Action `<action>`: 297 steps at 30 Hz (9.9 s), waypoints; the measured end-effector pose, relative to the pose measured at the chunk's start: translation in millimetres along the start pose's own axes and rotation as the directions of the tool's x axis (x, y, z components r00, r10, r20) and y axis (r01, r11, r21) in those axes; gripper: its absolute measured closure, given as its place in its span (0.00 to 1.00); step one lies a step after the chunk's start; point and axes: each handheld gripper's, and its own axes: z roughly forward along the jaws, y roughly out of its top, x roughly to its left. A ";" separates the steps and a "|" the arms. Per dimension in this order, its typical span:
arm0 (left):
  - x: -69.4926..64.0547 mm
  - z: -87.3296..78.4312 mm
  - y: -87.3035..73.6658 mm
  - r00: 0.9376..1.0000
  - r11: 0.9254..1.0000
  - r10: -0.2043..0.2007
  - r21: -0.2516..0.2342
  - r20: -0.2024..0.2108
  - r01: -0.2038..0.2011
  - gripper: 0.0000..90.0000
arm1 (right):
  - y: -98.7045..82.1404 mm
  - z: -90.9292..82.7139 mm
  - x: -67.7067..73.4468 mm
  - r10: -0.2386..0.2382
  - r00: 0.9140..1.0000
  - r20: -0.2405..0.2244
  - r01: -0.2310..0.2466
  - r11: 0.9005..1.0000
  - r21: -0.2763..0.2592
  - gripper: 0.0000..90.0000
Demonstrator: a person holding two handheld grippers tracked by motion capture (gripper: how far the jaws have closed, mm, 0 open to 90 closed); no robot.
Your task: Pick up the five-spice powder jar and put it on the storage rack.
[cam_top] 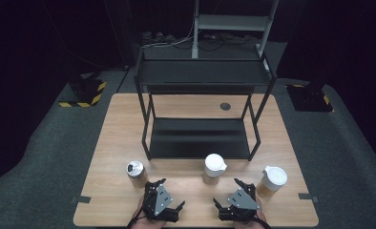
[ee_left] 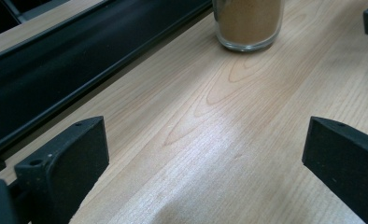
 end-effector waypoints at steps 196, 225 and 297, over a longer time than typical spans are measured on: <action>81.4 -57.1 -41.5 0.946 0.934 -0.309 -0.222 -0.098 0.281 0.39 | 3.9 1.9 -4.0 0.014 1.000 -0.014 -0.014 1.000 0.023 0.00; 67.5 -52.5 5.3 0.950 0.932 -0.300 -0.239 -0.082 0.273 0.39 | 5.1 2.5 -6.9 0.027 0.999 -0.026 -0.026 0.999 0.031 0.00; 97.5 50.7 84.1 0.935 0.941 -0.320 -0.169 -0.155 0.294 0.39 | 1.6 0.6 -11.5 0.039 0.998 -0.044 -0.038 0.999 0.016 0.00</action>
